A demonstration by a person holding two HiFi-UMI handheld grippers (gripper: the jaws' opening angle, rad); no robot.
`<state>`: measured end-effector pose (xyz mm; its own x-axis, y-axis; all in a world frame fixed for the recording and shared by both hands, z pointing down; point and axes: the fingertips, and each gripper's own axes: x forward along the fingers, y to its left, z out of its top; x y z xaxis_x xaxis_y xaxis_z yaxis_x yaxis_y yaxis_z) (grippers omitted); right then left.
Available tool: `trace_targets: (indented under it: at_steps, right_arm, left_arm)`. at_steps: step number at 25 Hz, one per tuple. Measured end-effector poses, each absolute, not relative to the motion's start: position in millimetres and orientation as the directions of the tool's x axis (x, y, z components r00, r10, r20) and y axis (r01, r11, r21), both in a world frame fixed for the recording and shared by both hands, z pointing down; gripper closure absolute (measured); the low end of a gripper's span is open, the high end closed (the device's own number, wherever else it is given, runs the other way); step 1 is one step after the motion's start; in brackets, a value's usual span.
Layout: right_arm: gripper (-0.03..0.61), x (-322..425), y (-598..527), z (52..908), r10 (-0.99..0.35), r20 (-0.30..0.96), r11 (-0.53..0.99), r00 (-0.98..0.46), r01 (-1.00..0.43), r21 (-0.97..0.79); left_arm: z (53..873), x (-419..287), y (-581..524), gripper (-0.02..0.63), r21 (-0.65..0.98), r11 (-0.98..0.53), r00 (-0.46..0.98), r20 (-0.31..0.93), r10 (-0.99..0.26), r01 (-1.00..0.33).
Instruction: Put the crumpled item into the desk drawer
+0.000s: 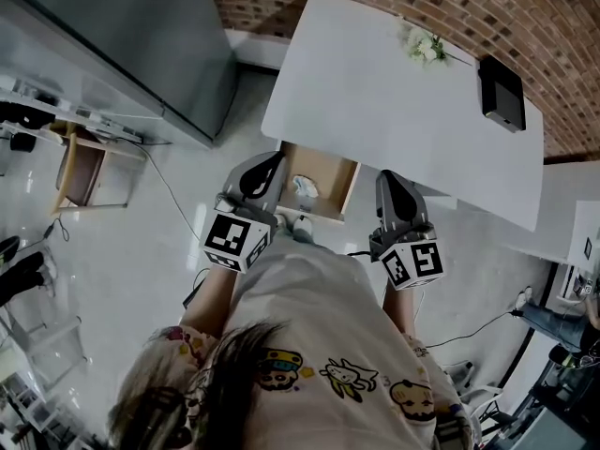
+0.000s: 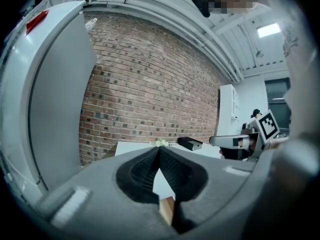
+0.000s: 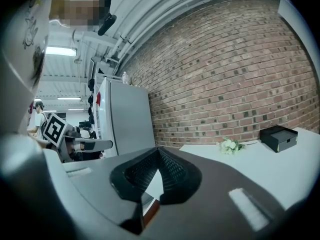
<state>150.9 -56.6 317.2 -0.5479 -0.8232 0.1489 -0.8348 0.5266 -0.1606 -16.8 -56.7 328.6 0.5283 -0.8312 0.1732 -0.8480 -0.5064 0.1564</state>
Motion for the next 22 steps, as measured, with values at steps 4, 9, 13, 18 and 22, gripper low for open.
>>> trace_targets:
  at_steps: [4,9,13,18,22]
  right_arm:
    - [0.571,147.1,-56.1,315.7,-0.816,0.156,0.536,-0.557,-0.829,-0.159]
    - [0.571,147.3,-56.7,316.3,-0.811,0.163,0.540,-0.561,-0.827,-0.158]
    - [0.571,145.8,-55.7,316.7,-0.806,0.163,0.548,-0.570,-0.821,-0.162]
    - [0.571,143.0,-55.0,315.8,-0.798,0.170,0.557,-0.578,-0.815,-0.159]
    - [0.571,140.7,-55.5,315.0,-0.793,0.173,0.563,-0.584,-0.811,-0.157]
  left_arm:
    - [327.9,-19.5,-56.0,0.615,0.151,-0.504,0.525,0.173,-0.834,-0.851]
    - [325.3,-19.8,-56.7,0.615,0.148,-0.505,0.525,0.172,-0.833,-0.850]
    - [324.4,-20.0,-55.0,0.615,0.145,-0.506,0.525,0.173,-0.833,-0.850]
    - [325.2,-20.3,-52.1,0.615,0.144,-0.504,0.523,0.176,-0.834,-0.852]
    - [326.9,-20.9,-50.8,0.615,0.147,-0.502,0.522,0.179,-0.834,-0.853]
